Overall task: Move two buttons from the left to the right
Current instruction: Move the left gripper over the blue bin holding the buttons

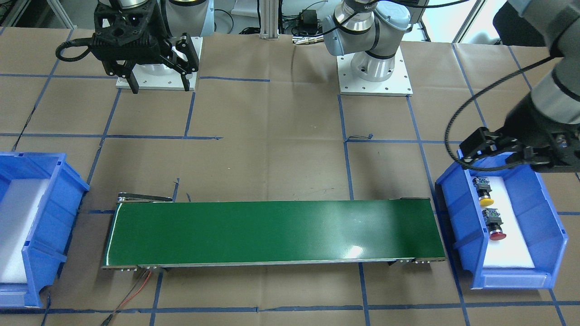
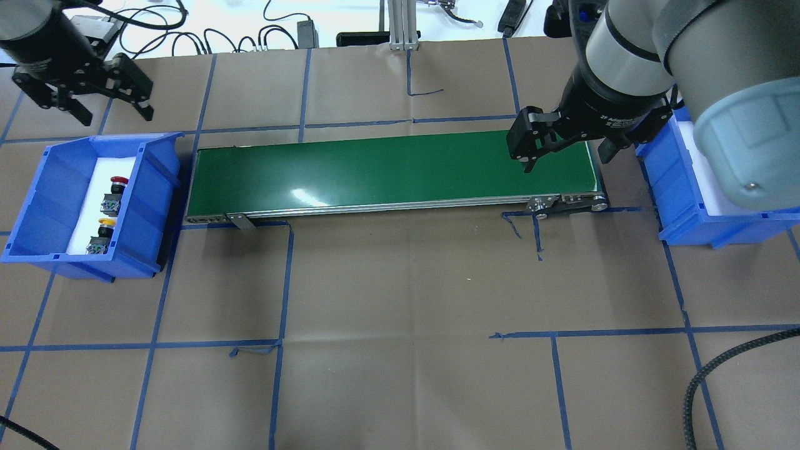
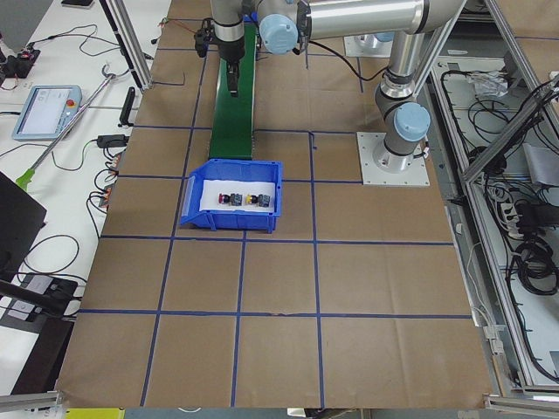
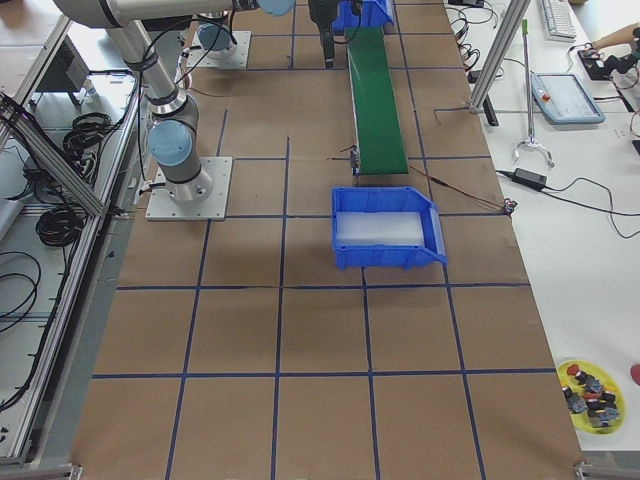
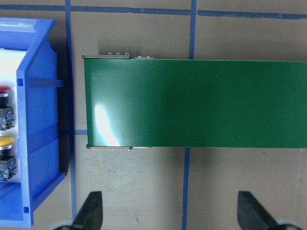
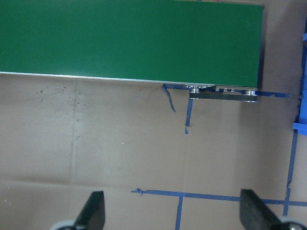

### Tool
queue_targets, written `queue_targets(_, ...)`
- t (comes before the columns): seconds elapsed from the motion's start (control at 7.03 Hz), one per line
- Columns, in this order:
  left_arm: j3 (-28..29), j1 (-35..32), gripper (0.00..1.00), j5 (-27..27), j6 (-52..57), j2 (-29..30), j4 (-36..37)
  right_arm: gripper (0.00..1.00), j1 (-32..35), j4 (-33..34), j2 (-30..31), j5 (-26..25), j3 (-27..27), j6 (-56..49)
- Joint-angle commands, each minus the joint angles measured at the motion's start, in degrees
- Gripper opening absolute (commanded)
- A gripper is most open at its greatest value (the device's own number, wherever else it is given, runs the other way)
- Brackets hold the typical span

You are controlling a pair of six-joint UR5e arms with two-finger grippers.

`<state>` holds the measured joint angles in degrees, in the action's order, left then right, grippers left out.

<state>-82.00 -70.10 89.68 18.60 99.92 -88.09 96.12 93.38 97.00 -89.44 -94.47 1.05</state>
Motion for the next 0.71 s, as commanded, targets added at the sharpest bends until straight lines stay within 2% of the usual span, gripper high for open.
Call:
queue_targets(0.0, -1.57, 9.77, 1.0, 0.06, 10.55, 0.18, -0.06, 1.0, 0.12, 0.13, 0.03, 0.23, -0.01, 0.09)
queue_targets(0.28, -5.52, 16.99, 0.99, -0.38, 21.35, 0.18, 2.21, 1.0, 0.12, -0.04, 0.47, 0.14, -0.19, 0.18)
queue_targets(0.57, -10.52, 17.63, 0.99, -0.38, 22.09, 0.18, 8.69, 1.0, 0.2, -0.13, 0.47, 0.58, -0.19, 0.44)
